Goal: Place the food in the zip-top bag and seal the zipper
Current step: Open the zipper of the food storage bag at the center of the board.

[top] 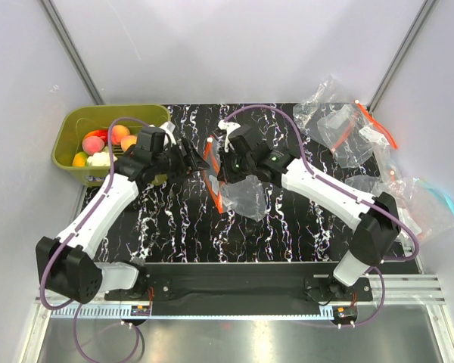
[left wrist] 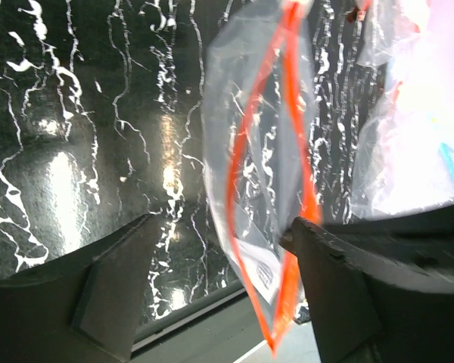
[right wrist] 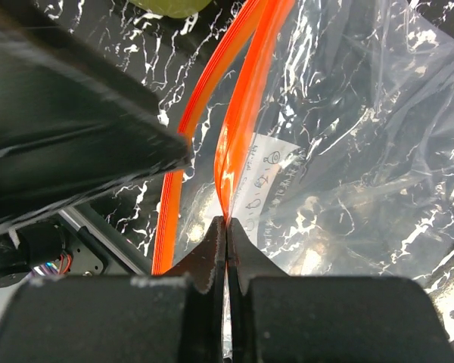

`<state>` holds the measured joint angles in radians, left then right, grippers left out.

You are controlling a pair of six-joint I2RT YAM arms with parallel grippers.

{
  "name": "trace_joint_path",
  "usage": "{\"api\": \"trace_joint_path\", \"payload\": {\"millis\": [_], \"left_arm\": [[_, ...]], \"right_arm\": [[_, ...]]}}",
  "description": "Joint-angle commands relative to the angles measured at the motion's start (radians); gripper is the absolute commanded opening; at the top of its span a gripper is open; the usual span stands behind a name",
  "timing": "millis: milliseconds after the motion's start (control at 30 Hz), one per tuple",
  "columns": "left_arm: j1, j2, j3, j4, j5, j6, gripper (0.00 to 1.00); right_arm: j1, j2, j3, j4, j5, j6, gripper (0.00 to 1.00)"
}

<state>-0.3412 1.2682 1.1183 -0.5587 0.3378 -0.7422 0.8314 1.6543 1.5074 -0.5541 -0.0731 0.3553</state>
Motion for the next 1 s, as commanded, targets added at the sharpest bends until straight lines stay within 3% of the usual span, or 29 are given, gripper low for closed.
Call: {"api": "trace_joint_path", "payload": {"millis": [0,167,267,333,367,433,467,533,567,700,967], "left_arm": [[-0.010,0.025,-0.006,0.082,-0.023,0.009,0.75],[-0.031,0.077,-0.005,0.126,-0.037,0.012,0.65],[-0.050,0.117,0.009,0.155,-0.045,0.014,0.41],[-0.056,0.148,0.020,0.158,-0.051,0.018,0.09],[-0.056,0.154,0.026,0.152,-0.048,0.023,0.00],[-0.058,0.158,0.037,0.149,-0.054,0.033,0.00],[-0.061,0.155,0.041,0.145,-0.062,0.038,0.00],[-0.077,0.142,0.066,0.134,-0.097,0.066,0.00],[-0.087,0.138,0.081,0.106,-0.112,0.078,0.00],[-0.134,0.122,0.144,0.062,-0.171,0.112,0.00],[-0.211,0.126,0.216,-0.010,-0.263,0.110,0.00]], "right_arm": [[-0.011,-0.063,0.016,0.020,-0.036,-0.013,0.00],[-0.015,-0.094,-0.013,0.042,-0.054,-0.013,0.00],[-0.021,-0.100,-0.022,0.036,-0.062,-0.015,0.00],[-0.028,-0.110,-0.026,0.030,-0.056,-0.012,0.00],[-0.032,-0.113,-0.026,0.023,-0.051,-0.012,0.00],[-0.040,-0.116,-0.018,0.001,-0.030,-0.007,0.07],[-0.044,-0.117,-0.013,-0.010,-0.021,-0.007,0.28],[-0.046,-0.110,0.008,-0.053,0.016,-0.010,0.51],[-0.046,-0.105,0.022,-0.070,0.027,-0.012,0.67],[-0.045,-0.099,0.092,-0.136,0.061,-0.018,0.77],[-0.043,-0.091,0.191,-0.184,0.068,-0.053,0.70]]}}
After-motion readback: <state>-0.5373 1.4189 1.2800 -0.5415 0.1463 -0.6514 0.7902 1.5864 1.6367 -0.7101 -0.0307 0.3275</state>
